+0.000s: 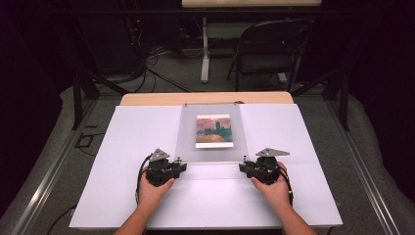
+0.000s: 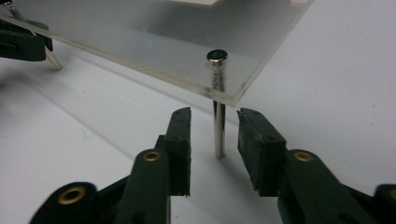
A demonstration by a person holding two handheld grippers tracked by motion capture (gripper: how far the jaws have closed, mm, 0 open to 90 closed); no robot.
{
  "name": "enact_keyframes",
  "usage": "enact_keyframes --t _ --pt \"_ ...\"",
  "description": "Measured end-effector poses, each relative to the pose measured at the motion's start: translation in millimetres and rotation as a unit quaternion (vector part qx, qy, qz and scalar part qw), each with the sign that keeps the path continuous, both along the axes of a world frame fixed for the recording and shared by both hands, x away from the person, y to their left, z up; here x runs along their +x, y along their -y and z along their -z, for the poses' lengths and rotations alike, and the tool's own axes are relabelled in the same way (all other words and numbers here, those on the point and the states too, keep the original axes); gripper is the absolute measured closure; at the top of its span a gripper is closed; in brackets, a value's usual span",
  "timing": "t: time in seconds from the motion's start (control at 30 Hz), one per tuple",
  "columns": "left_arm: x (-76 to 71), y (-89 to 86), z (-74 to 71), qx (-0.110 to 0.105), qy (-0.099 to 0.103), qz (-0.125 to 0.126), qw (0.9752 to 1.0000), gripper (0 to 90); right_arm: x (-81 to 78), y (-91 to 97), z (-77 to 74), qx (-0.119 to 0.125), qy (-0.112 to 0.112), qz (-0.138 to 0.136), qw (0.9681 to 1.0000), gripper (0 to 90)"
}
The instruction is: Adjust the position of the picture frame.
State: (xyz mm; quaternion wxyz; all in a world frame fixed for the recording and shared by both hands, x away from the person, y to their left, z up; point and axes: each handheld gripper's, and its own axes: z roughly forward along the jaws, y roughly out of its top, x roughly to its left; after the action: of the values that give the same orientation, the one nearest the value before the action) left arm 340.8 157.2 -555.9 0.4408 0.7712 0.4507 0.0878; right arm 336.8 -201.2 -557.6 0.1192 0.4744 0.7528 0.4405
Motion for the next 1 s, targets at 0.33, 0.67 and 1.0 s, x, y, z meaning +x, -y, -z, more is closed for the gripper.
enact_keyframes --t 0.33,0.67,1.0 --pt "-9.7 8.0 -7.1 0.009 0.034 -0.002 0.9994 45.4 -11.0 -2.5 -3.2 -0.031 0.034 -0.012 0.9989 46.3" --pt "-24.5 8.0 -10.9 0.024 0.039 0.009 0.9989 38.3 -24.7 2.7 -10.4 -0.057 0.054 -0.018 0.9968 40.0" --pt "-46.5 -5.3 -20.4 0.016 0.035 0.033 0.9987 37.2 -54.1 13.7 -23.6 -0.065 0.045 -0.037 0.9962 40.9"
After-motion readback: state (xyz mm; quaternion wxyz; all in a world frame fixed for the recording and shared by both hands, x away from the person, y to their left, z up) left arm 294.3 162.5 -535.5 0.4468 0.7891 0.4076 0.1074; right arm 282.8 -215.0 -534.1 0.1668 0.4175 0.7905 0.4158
